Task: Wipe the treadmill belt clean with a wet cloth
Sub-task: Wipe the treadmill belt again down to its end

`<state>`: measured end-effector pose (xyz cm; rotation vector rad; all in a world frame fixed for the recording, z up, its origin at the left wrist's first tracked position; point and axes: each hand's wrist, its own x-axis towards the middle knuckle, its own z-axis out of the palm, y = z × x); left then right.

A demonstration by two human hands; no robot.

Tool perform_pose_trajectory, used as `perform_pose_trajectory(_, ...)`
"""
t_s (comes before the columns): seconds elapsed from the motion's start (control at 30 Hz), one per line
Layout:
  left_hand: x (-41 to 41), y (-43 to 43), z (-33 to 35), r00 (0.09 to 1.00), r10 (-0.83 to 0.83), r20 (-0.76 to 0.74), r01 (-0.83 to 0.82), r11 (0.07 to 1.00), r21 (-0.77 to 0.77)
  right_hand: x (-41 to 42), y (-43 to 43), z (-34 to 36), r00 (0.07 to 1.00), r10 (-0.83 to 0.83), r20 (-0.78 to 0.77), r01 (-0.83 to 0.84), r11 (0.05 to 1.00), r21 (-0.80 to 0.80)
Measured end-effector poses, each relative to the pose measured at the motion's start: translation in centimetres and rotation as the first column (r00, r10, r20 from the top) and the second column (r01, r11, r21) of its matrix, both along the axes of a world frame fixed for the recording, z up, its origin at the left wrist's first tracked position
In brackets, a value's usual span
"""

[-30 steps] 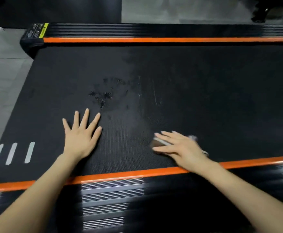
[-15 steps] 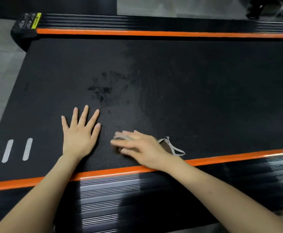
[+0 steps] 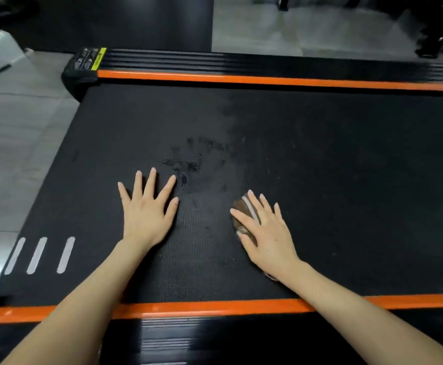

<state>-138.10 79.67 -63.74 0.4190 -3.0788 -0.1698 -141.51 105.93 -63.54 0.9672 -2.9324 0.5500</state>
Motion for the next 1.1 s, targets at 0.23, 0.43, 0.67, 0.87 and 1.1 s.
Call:
perform_pose_trajectory(0.23,-1.0,-0.1,-1.0,0.998,0.067,-0.014,-0.066,0.998,0.020,-9.9,-4.3,-0.1,0.929,-0.363,0.068,0.369,0.924,-0.105)
perform_pose_trajectory(0.43,-1.2,-0.1,-1.1,0.997,0.071,-0.006,-0.071,0.997,0.003,-4.2,-4.3,0.0,0.991,-0.080,0.103,0.095,0.985,-0.147)
perform_pose_trajectory(0.67,-1.1,-0.2,-1.2,0.998,0.059,-0.010,-0.059,0.998,0.002,-6.5,-3.6,-0.4,0.982,0.183,-0.032,-0.186,0.974,-0.126)
perform_pose_trajectory(0.87,-1.1,-0.2,-1.2,0.998,0.066,-0.017,-0.066,0.998,0.015,-13.4,-9.7,-0.2,0.961,-0.264,0.088,0.274,0.950,-0.147)
perform_pose_trajectory(1.1,-1.0,-0.2,-1.1,0.998,0.052,-0.017,-0.052,0.999,0.004,-2.1,-7.0,0.0,0.948,0.316,0.018,-0.312,0.942,-0.120)
